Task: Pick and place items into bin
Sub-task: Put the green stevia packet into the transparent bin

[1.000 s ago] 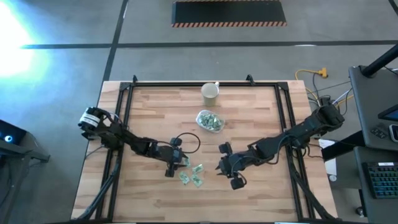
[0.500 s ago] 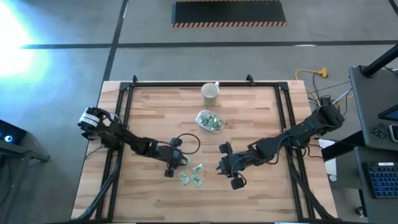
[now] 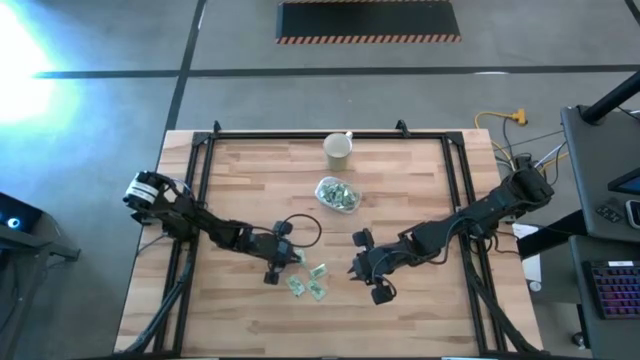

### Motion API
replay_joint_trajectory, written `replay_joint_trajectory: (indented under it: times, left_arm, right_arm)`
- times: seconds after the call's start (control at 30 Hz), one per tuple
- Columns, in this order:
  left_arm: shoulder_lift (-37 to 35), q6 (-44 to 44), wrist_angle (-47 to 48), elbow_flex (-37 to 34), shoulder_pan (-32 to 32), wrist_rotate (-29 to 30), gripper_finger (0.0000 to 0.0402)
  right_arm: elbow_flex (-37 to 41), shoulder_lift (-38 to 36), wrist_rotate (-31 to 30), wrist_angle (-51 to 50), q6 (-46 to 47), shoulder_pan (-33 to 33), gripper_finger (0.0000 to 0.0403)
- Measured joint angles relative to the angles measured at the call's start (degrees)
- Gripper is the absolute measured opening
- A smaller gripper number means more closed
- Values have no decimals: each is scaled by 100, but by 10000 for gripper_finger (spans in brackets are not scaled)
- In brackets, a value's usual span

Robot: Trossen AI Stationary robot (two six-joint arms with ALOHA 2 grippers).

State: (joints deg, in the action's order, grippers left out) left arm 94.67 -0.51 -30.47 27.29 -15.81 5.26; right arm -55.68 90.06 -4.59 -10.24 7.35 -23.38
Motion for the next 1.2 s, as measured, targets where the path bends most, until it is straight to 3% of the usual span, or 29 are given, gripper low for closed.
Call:
replay_joint_trajectory:
  times: [0.2,0.67,0.93,1.2]
  left_arm:
    - [-2,194,-57,171,8,156,2]
    - [-9,1720,-168,1111,450,1908,2]
    - [38,2032,-161,1456,1466,1871,2]
    - [274,1155,-161,1619,2284,1040,2]
  right_arm:
    - [0,0,-1,-42,-2,0,68]
    - [0,0,-1,-162,13,2,68]
    - [0,0,-1,-164,17,2,68]
    - [35,-1,1,-197,-1,2,68]
